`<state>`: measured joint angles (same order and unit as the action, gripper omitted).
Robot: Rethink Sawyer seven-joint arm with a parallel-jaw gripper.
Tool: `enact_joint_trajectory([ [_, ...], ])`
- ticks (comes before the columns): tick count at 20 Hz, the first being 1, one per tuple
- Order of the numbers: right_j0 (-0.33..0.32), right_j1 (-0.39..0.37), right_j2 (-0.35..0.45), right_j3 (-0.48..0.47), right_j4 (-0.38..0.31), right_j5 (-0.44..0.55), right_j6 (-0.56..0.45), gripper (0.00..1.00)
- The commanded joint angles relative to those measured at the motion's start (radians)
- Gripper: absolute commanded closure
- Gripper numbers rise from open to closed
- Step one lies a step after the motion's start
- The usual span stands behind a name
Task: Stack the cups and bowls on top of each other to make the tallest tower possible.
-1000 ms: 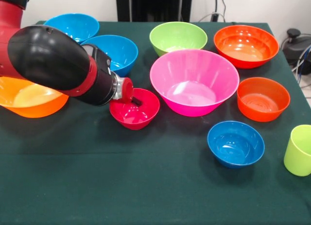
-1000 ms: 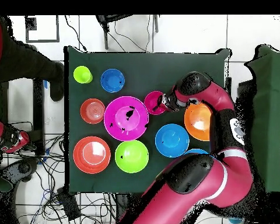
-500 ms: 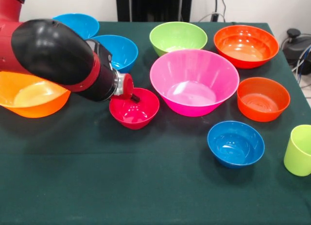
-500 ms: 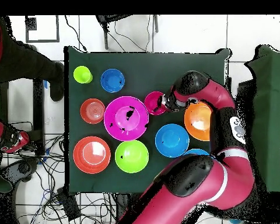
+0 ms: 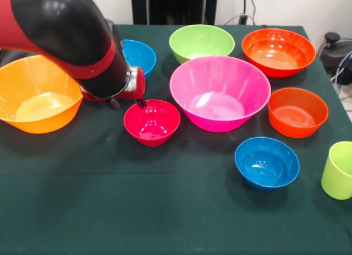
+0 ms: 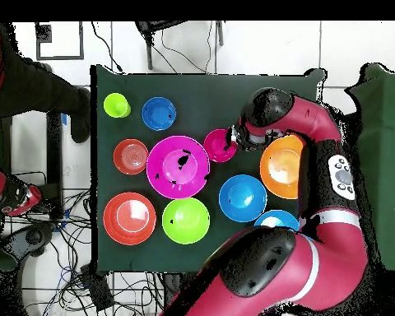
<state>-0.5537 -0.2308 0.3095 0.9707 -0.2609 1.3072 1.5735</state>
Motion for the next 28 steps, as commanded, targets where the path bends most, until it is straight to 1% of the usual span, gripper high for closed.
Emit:
enact_joint_trajectory([
  [1,0.054,-0.076,0.003,0.000,-0.091,-0.064,-0.105,0.00],
  [5,0.066,-0.081,-0.013,-0.018,-0.136,-0.050,-0.127,0.00],
  [9,0.072,-0.074,-0.037,-0.021,-0.184,-0.055,-0.122,0.00],
  [11,0.071,-0.068,-0.040,-0.024,-0.195,-0.024,-0.136,0.00],
  [13,0.062,-0.073,-0.037,-0.002,-0.188,-0.014,-0.138,0.00],
  [15,0.065,-0.082,-0.048,0.002,-0.201,0.000,-0.138,0.00],
  [17,0.067,-0.078,-0.050,0.000,-0.202,-0.015,-0.120,0.00],
  [20,0.078,-0.084,-0.058,-0.010,-0.204,-0.003,-0.102,0.00],
  [24,0.088,-0.166,-0.078,0.049,-0.182,0.026,-0.089,0.00],
  [28,0.095,-0.243,-0.090,0.137,-0.146,0.017,-0.047,0.00],
])
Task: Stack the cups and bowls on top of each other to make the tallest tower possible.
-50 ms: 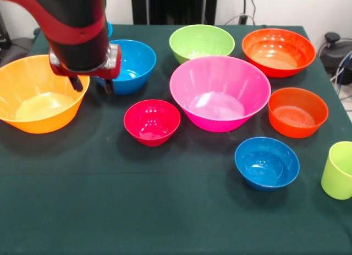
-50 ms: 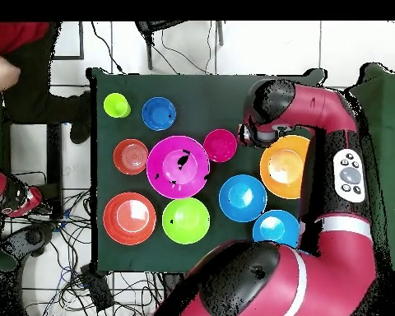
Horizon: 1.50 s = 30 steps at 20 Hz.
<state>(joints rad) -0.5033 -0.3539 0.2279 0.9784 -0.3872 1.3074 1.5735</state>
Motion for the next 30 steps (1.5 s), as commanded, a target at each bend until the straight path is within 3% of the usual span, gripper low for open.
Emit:
enact_joint_trajectory([
  [1,0.045,-0.133,-0.009,0.150,-0.011,0.009,-0.035,0.00],
  [6,0.063,-0.203,-0.014,0.242,0.062,-0.013,0.069,0.00],
  [12,0.130,-0.233,-0.081,0.371,0.236,-0.120,0.441,0.00],
  [16,0.171,-0.201,-0.128,0.402,0.297,-0.211,0.546,0.00],
  [20,0.188,-0.159,-0.136,0.420,0.333,-0.250,0.564,0.00],
  [30,0.214,-0.102,-0.185,0.382,0.217,-0.179,0.501,0.00],
])
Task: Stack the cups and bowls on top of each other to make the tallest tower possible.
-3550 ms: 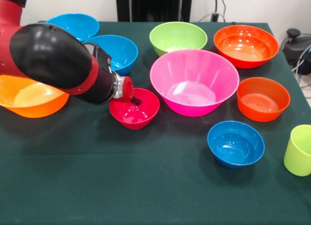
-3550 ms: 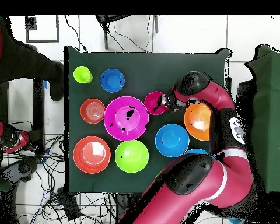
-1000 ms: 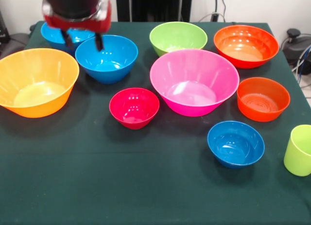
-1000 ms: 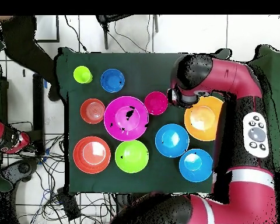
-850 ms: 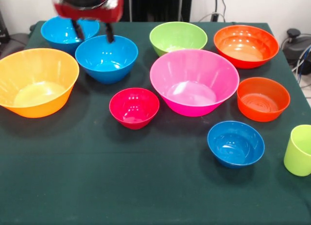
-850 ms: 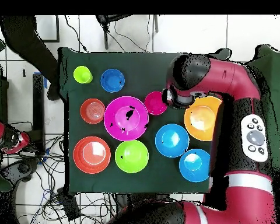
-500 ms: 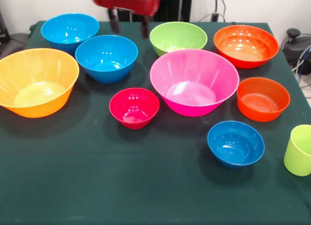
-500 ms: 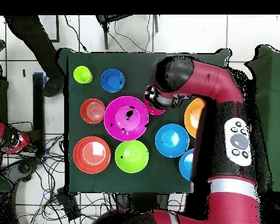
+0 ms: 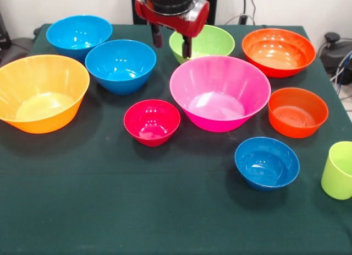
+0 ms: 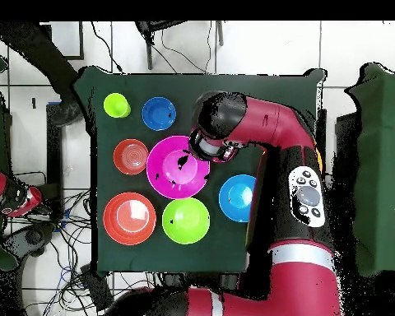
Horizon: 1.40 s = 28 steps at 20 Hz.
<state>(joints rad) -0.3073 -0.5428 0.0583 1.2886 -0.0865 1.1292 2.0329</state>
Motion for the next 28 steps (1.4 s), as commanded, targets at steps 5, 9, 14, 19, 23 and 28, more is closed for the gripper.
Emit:
enact_joint_trajectory([
  [5,0.038,0.107,-0.049,0.036,-0.126,0.034,0.026,0.00],
  [9,0.027,0.135,-0.041,0.022,-0.118,0.023,-0.001,0.00],
  [14,0.009,0.175,-0.025,0.014,-0.109,0.026,-0.030,0.00],
  [19,-0.003,0.192,-0.013,0.043,-0.112,-0.034,-0.059,0.00],
  [23,0.001,0.206,-0.028,0.054,-0.135,-0.057,-0.063,0.00],
  [28,0.032,0.221,-0.082,0.034,-0.190,-0.023,-0.047,0.00],
])
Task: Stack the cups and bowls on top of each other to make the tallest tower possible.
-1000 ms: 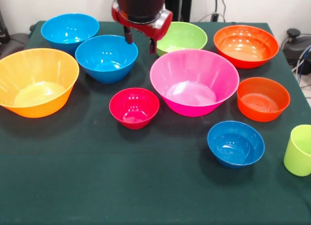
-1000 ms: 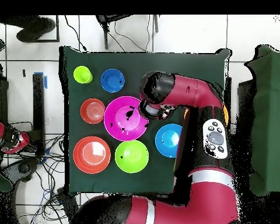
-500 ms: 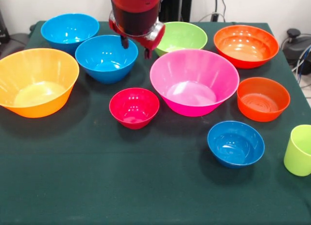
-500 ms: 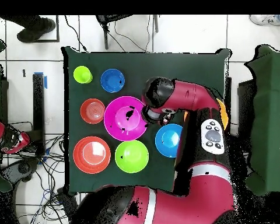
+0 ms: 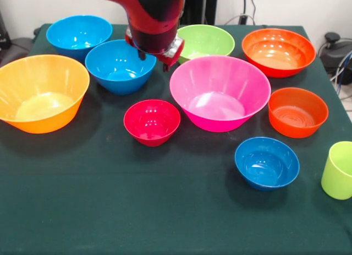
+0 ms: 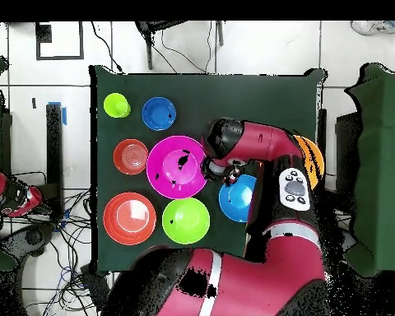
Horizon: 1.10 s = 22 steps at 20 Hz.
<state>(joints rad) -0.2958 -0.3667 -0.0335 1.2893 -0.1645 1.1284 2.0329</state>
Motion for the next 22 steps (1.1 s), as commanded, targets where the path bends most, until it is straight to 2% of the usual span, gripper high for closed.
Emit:
enact_joint_trajectory([
  [1,0.022,0.044,0.009,0.038,-0.114,-0.026,-0.047,0.00],
  [8,0.020,0.056,0.006,0.052,-0.136,-0.056,-0.054,0.00],
  [11,0.008,0.082,0.019,0.015,-0.135,-0.051,-0.071,0.00],
  [16,-0.061,0.092,0.115,0.040,-0.069,-0.159,-0.121,0.00],
  [22,-0.104,0.084,0.180,0.070,-0.047,-0.210,-0.133,0.00],
])
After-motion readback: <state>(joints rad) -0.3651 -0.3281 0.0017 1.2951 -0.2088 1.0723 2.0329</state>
